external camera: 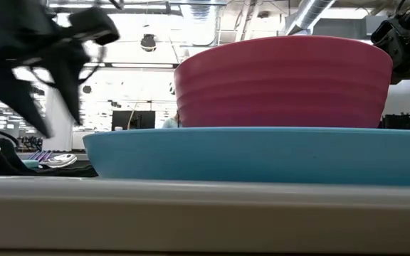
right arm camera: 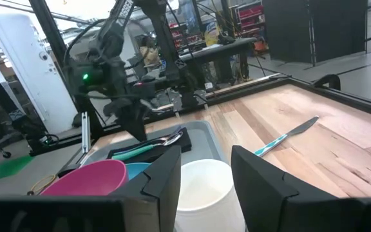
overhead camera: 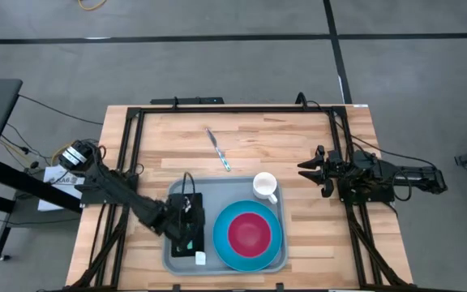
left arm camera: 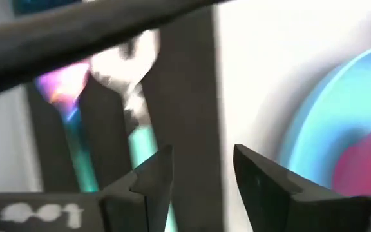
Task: Set up tray
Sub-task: Put the blue patterned knife on top of the black napkin on the gray tray to the right of the green spoon
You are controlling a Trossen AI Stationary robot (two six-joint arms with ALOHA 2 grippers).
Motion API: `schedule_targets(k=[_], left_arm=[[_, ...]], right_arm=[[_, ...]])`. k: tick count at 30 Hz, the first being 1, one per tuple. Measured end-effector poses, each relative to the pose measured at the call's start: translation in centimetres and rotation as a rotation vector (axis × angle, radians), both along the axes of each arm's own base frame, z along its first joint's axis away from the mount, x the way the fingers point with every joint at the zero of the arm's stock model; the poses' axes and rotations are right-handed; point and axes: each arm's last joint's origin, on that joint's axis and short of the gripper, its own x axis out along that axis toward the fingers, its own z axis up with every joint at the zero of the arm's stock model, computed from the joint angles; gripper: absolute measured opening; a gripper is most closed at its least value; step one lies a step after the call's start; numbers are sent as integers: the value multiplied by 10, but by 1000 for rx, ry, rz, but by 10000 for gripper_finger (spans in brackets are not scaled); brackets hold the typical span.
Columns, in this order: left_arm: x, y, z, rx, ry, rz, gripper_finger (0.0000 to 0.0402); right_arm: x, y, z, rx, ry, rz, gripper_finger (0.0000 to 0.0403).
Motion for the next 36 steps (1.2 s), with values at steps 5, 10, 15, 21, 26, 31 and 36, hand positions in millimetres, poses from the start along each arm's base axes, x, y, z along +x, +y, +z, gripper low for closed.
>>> schedule_targets(k=[5,10,15,21,26,31,36], left_arm=[[23,40,16,81,-57,-67,143],[48,101,32,184,-94,-228,142],[66,158,42,200,-202,-480,142],[59,211,40,143,-187,-427,142],[45,242,36,94,-123,-252,142],[43,259,32,53,-133,-90,142],[57,271,22,20,-231,5,142]], right_arm=[[0,0,0,0,0,0,129],[0,0,0,0,0,0,129],[0,0,0,0,0,0,129],[0,0,0,0,0,0,129],[0,0,0,0,0,0,129],[0,0,0,0,0,0,129],[0,0,0,0,0,0,129]])
